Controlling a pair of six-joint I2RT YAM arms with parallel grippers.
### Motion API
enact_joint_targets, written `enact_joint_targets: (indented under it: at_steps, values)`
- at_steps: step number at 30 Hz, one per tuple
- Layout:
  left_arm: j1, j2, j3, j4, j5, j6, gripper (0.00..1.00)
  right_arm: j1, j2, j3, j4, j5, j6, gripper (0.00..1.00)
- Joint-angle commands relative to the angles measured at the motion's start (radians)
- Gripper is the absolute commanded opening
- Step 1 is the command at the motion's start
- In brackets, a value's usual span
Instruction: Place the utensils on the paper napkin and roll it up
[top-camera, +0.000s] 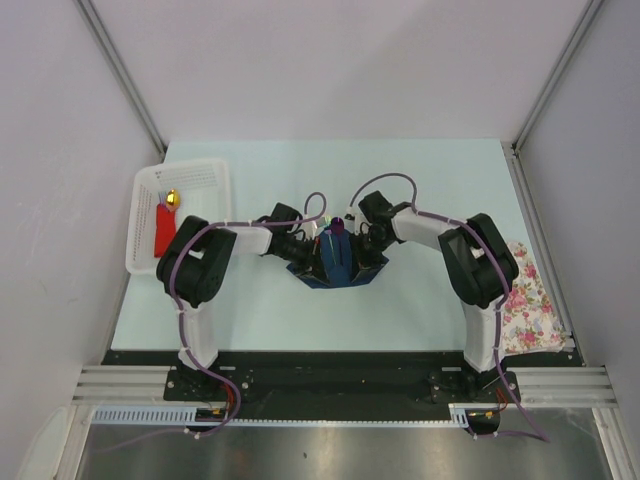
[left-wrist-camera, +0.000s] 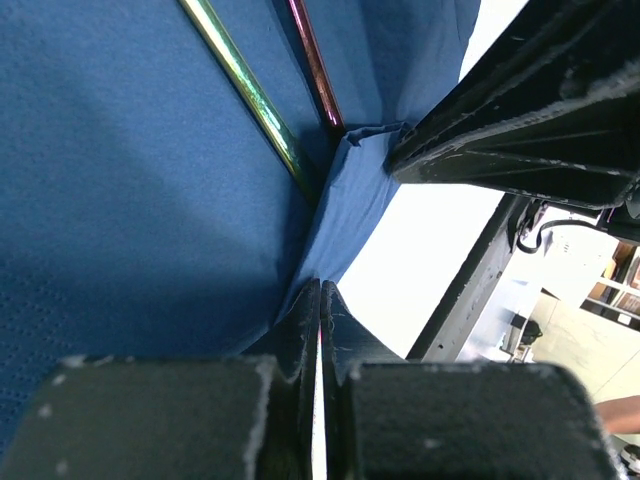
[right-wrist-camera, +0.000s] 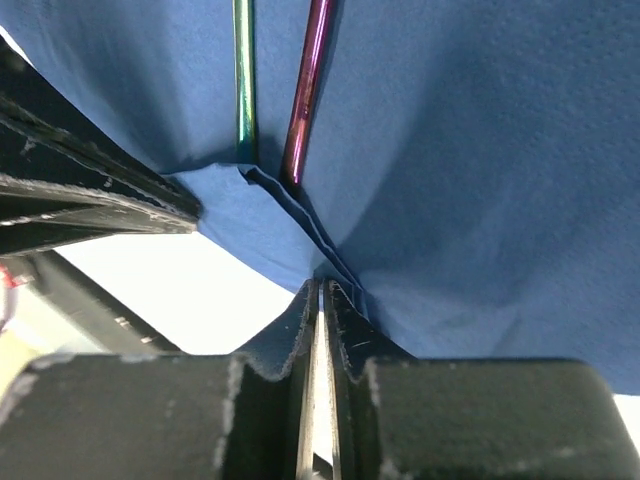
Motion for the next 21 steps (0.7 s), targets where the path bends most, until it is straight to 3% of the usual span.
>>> enact_joint_targets:
  at_steps: [1,5,11,14,21]
  values:
    - [0.018,0.008,-0.023,-0.012,-0.068,0.007,0.00,0.007,-0.056,-0.037,-0.008,0.203,-0.081,0.12]
    - [0.018,0.004,-0.024,-0.008,-0.068,0.007,0.00,-0.004,-0.099,-0.040,-0.021,0.144,-0.078,0.13]
    - [0.020,-0.002,-0.026,-0.006,-0.066,0.010,0.00,-0.067,-0.148,-0.034,0.038,-0.157,-0.029,0.12]
    - [0.020,-0.002,-0.026,0.000,-0.064,0.008,0.00,-0.071,-0.150,-0.046,0.059,-0.235,-0.003,0.12]
    - [0.018,0.003,-0.015,-0.004,-0.061,0.010,0.00,-0.022,-0.096,-0.034,0.039,-0.222,-0.020,0.11]
